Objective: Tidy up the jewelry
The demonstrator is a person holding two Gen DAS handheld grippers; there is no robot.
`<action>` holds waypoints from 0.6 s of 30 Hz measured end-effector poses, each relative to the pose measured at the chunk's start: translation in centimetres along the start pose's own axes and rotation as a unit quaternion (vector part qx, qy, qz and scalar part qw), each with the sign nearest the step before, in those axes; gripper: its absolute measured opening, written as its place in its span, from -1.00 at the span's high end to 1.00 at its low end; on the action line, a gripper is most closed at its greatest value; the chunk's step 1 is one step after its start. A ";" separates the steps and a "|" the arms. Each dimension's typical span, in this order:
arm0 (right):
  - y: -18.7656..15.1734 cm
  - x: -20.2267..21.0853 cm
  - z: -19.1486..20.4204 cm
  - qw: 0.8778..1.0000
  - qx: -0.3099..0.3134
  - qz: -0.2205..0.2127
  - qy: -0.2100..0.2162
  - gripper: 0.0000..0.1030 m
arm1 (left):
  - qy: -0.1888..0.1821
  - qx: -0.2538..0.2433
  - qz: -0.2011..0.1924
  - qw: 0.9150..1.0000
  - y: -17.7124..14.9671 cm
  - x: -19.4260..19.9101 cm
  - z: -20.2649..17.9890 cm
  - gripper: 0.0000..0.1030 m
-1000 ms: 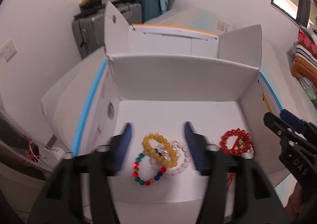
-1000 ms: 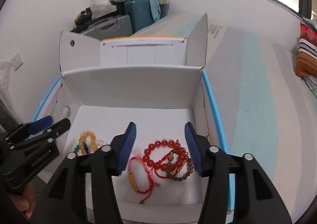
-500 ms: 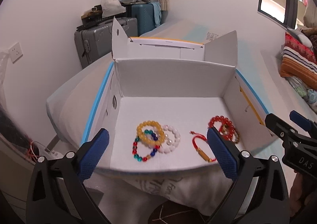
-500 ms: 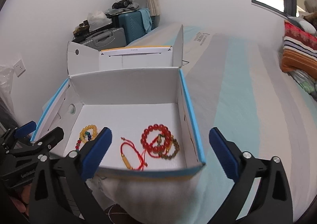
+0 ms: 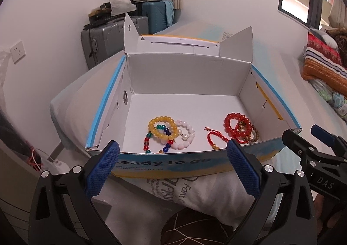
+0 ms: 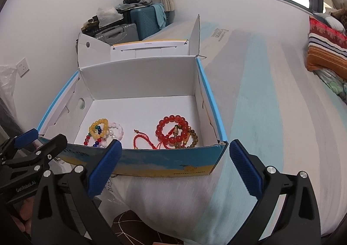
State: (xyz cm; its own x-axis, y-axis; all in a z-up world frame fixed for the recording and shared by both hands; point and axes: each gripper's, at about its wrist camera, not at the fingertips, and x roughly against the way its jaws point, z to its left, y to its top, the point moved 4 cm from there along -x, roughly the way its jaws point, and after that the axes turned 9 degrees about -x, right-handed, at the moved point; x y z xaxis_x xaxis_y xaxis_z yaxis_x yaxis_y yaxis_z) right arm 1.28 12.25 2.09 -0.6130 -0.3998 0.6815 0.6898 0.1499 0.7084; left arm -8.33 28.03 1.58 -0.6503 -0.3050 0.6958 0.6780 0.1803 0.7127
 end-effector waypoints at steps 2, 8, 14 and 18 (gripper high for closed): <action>0.0 0.0 0.0 1.000 0.000 -0.001 0.000 -0.85 | 0.000 0.000 -0.001 1.000 0.0 0.1 0.0 -0.89; -0.1 0.0 -0.1 1.000 0.001 -0.001 -0.001 -0.85 | 0.003 -0.006 -0.004 1.000 0.0 0.1 0.0 -0.89; -0.1 0.0 -0.3 1.000 -0.001 0.000 -0.002 -0.85 | 0.002 -0.012 -0.009 1.000 0.1 0.3 -0.4 -0.89; -0.1 0.0 -0.3 1.000 -0.001 0.000 -0.003 -0.85 | 0.004 -0.016 -0.006 1.000 0.1 0.1 -0.4 -0.89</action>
State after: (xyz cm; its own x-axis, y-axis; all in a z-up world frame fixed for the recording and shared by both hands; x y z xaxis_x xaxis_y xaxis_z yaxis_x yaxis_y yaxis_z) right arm 1.34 11.98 2.00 -0.6146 -0.3949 0.6828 0.6906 0.1488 0.7077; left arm -8.24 27.67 1.70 -0.6561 -0.3135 0.6865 0.6811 0.1457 0.7175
